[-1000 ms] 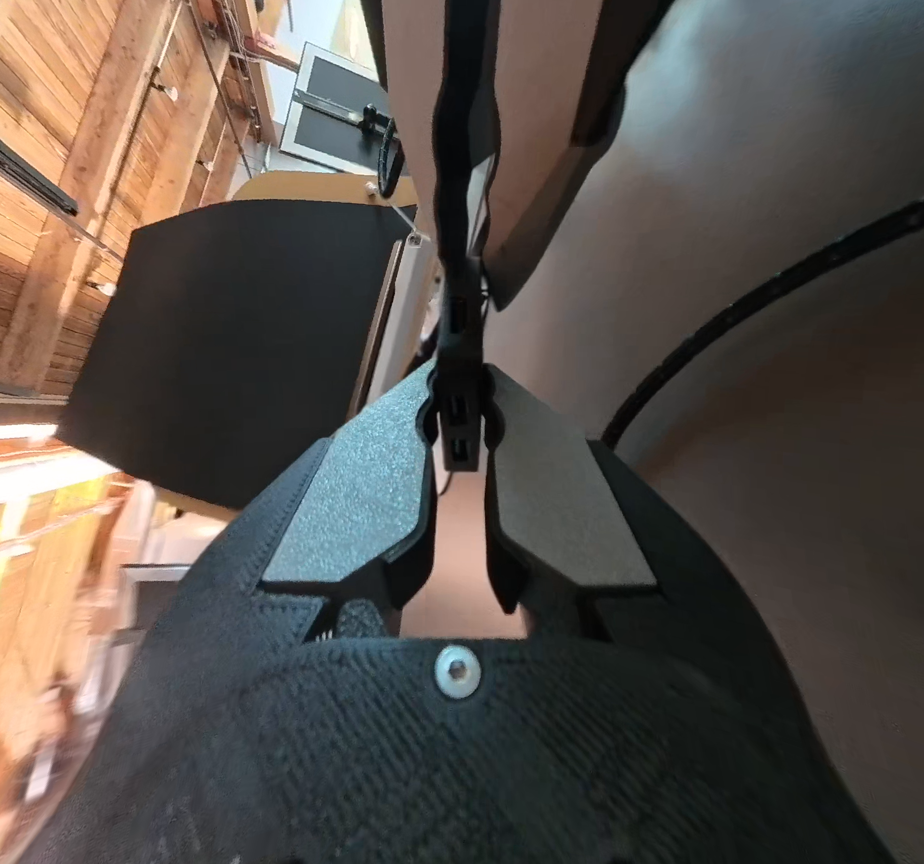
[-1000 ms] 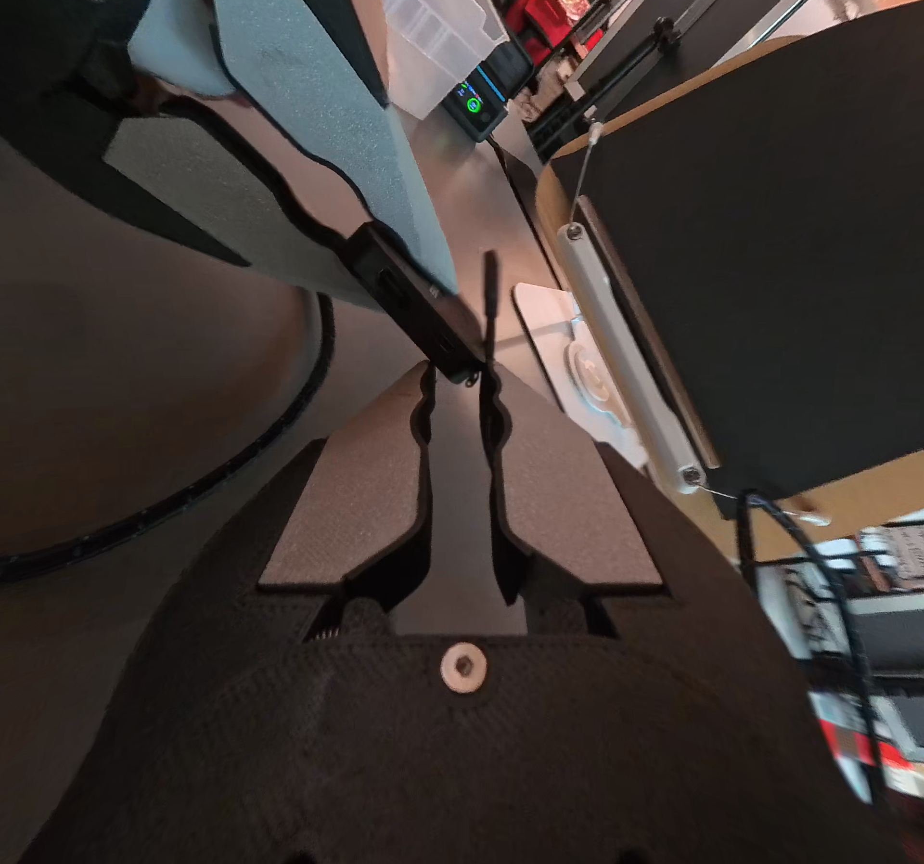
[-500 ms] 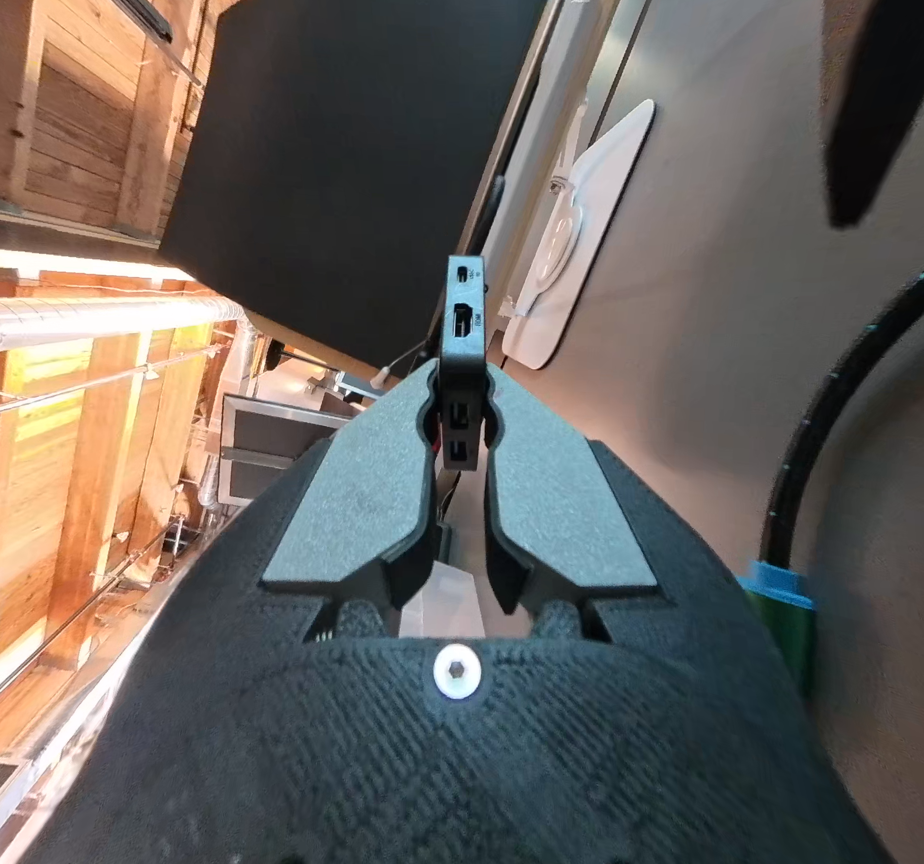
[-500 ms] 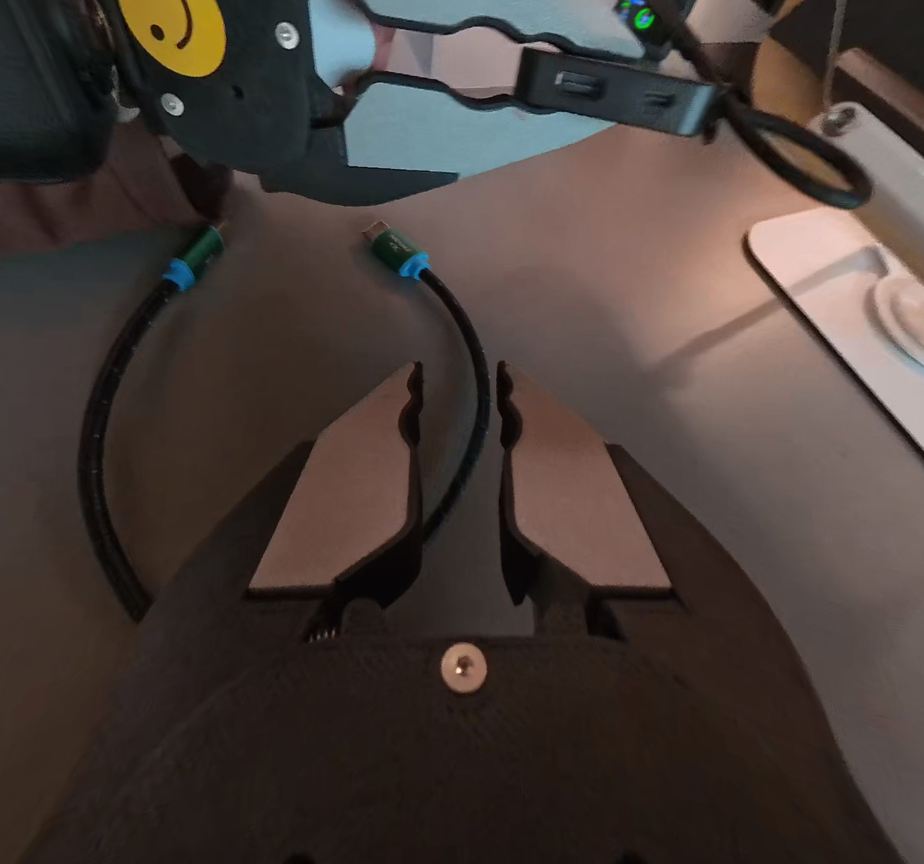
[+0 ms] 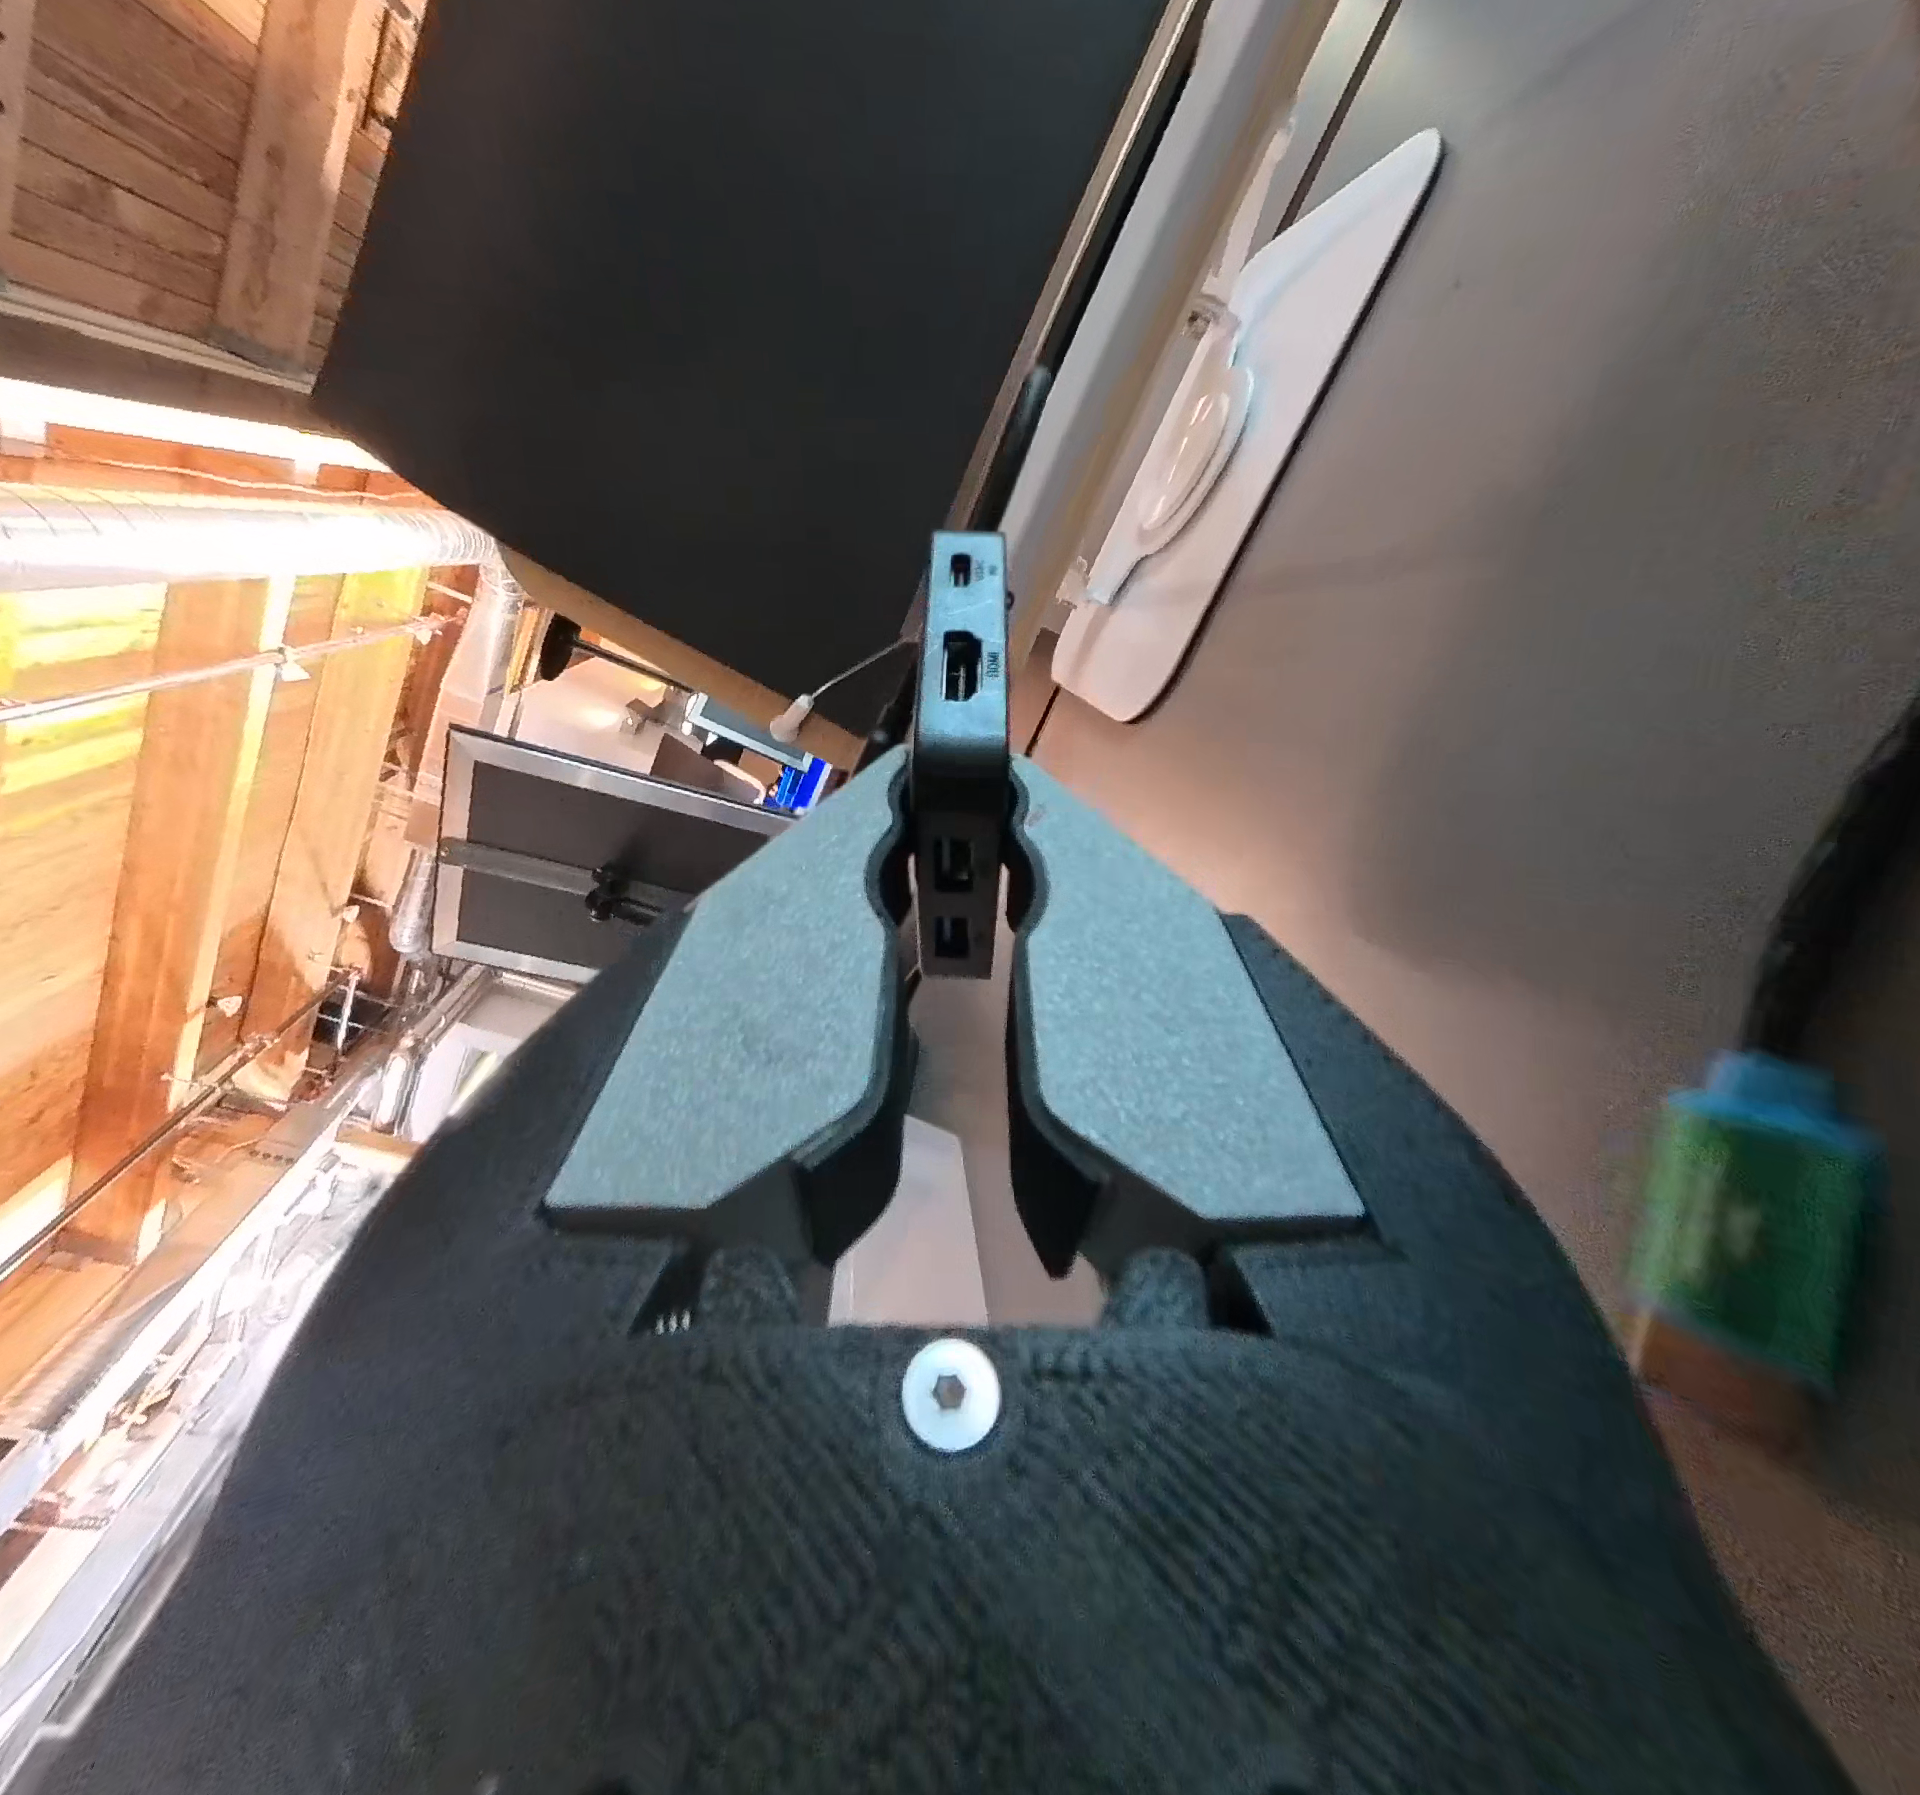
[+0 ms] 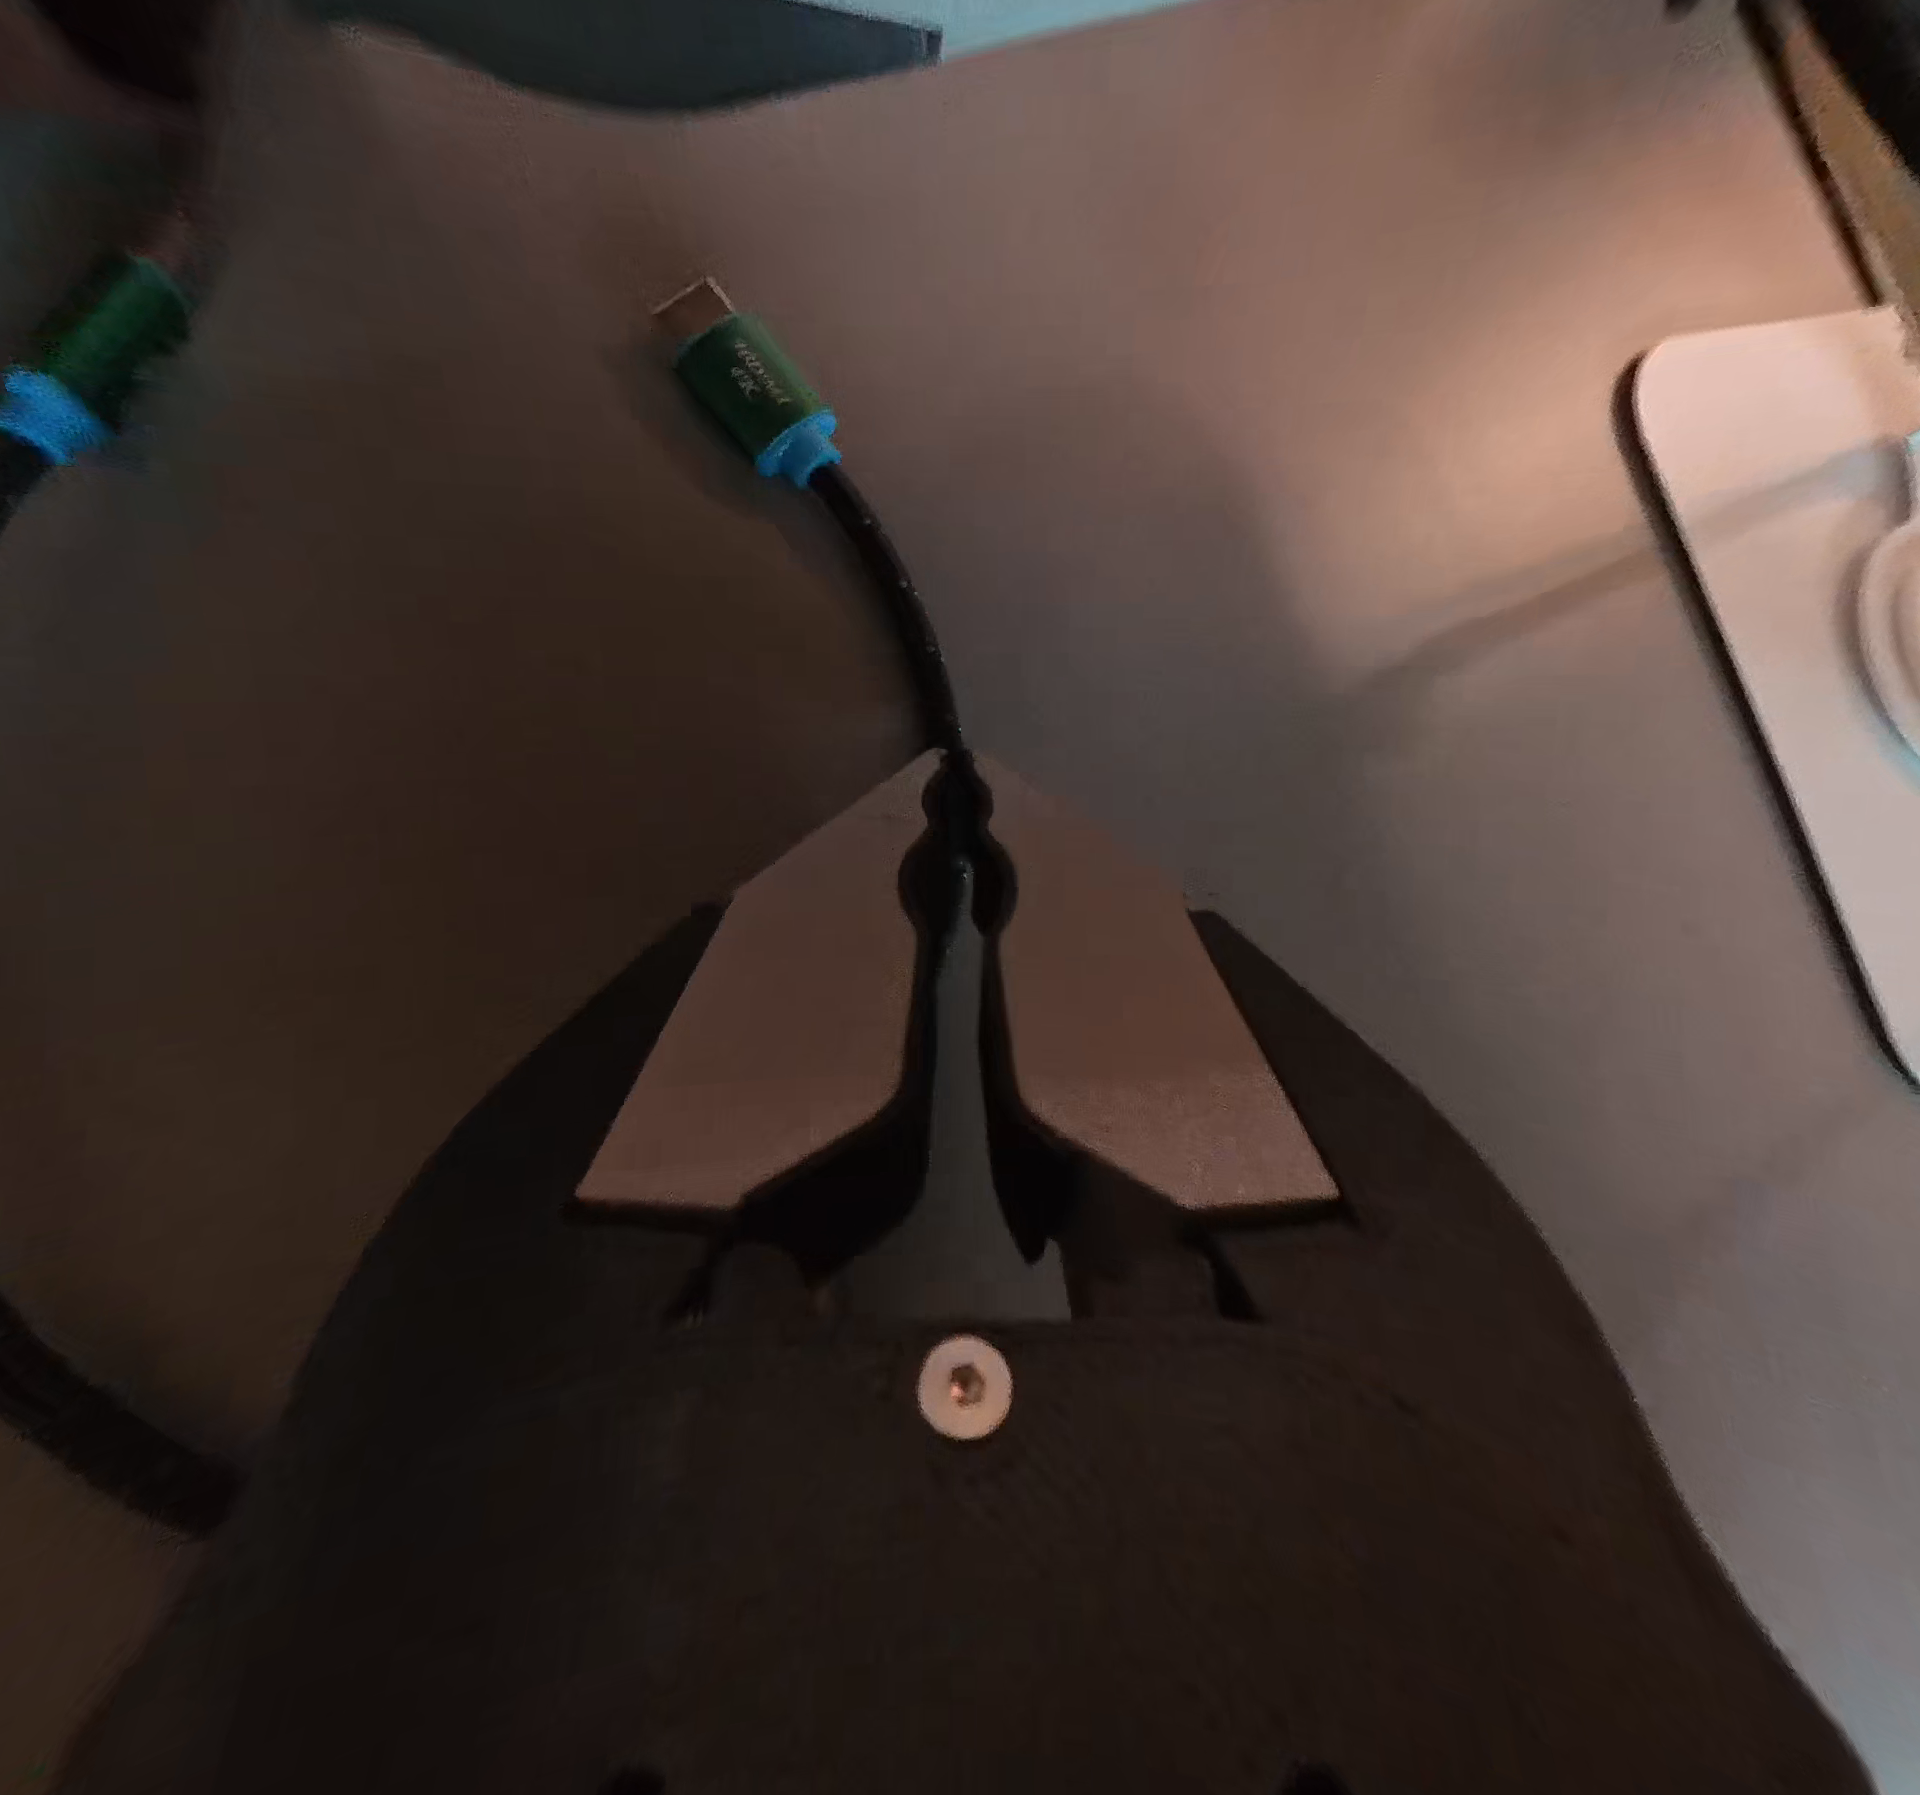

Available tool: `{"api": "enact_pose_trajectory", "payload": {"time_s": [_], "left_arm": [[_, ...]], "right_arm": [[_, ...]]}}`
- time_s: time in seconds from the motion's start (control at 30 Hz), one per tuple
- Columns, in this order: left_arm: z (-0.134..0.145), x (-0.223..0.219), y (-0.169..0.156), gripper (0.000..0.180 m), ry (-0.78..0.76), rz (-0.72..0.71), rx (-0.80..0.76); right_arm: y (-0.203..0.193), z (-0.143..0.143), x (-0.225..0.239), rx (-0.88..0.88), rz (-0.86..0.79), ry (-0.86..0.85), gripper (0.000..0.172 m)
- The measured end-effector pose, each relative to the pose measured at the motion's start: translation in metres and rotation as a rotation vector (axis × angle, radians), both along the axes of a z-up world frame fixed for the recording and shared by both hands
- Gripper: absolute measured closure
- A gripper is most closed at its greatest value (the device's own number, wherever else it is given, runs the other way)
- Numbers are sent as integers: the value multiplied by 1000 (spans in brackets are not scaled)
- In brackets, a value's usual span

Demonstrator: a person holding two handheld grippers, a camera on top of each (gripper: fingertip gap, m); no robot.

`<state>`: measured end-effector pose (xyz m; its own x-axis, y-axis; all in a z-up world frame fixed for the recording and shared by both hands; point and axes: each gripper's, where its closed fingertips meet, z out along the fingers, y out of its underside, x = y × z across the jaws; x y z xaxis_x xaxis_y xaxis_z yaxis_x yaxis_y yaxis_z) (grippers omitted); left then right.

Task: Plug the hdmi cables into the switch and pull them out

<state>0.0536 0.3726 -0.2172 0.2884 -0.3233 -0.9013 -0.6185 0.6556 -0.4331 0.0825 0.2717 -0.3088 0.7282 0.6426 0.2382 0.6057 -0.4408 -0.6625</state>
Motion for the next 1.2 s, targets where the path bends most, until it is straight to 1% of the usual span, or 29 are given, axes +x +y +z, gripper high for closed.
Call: {"api": "enact_pose_trajectory", "payload": {"time_s": [0.07, 0.17, 0.23, 0.3, 0.33, 0.37, 0.5, 0.57, 0.67, 0.73, 0.87, 1.03, 1.13, 1.2], "left_arm": [[0, -2, 1, 169, 0, -3, -2], [1, 0, -3, 169, -6, -33, -9], [-3, 7, -15, 169, 25, -110, 5], [-10, 13, -31, 169, 82, -196, 50], [-12, 14, -33, 169, 99, -200, 67], [-11, 14, -32, 169, 108, -186, 79], [-7, 9, -28, 169, 96, -169, 80], [-6, 8, -28, 169, 76, -175, 58], [-9, 9, -29, 169, 69, -187, 27], [-12, 11, -30, 169, 79, -196, 22], [-12, 11, -30, 169, 83, -199, 23], [-11, 8, -25, 169, 71, -193, 6], [-12, 10, -26, 169, 74, -199, 4], [-13, 10, -28, 169, 81, -201, 5]], "right_arm": [[-17, -1, 11, -67, 14, 0, 172], [-28, 7, 30, -70, -10, 25, 172], [-26, 22, 25, -48, -10, 157, 172], [-21, 38, 5, -30, 28, 332, 172], [-18, 41, -4, -30, 40, 377, 169], [-15, 41, -11, -32, 40, 381, 163], [-5, 26, -31, -4, 92, 248, 153], [1, 17, -35, 27, 134, 161, 141], [1, 3, -40, 48, 230, 71, 141], [8, -1, -39, 75, 249, 31, 139], [13, -2, -45, 50, 298, 58, 139], [7, 2, -47, 47, 373, 86, 148], [7, 3, -44, 43, 370, 103, 156], [8, 2, -43, 45, 366, 102, 156]]}}
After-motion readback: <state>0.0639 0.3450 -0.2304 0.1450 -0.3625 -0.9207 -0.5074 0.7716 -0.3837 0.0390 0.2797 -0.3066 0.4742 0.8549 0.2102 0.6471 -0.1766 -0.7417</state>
